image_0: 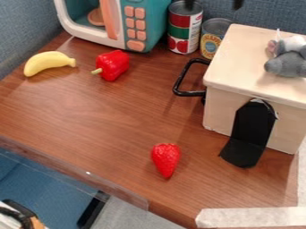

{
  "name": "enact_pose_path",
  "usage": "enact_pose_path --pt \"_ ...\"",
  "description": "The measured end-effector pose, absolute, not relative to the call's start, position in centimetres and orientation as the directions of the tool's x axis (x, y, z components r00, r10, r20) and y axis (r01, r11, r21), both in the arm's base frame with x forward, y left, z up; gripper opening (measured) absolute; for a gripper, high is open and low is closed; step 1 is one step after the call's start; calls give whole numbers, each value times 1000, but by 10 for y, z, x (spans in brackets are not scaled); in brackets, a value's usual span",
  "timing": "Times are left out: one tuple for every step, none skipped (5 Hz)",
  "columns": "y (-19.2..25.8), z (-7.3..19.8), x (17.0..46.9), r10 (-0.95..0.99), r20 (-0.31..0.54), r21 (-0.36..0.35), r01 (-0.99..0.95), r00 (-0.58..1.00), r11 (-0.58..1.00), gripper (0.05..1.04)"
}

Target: Opened the drawer

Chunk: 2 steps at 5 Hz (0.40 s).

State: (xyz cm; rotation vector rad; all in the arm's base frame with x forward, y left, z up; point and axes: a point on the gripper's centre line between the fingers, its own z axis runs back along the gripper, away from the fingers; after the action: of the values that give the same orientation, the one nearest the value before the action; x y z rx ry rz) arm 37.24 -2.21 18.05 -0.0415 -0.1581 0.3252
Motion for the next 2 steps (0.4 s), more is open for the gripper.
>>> enact_pose_path --pt "23 150 372 346 177 -58 -341 921 938 1001" --pt "24 124 371 295 160 -79 -286 942 955 1001"
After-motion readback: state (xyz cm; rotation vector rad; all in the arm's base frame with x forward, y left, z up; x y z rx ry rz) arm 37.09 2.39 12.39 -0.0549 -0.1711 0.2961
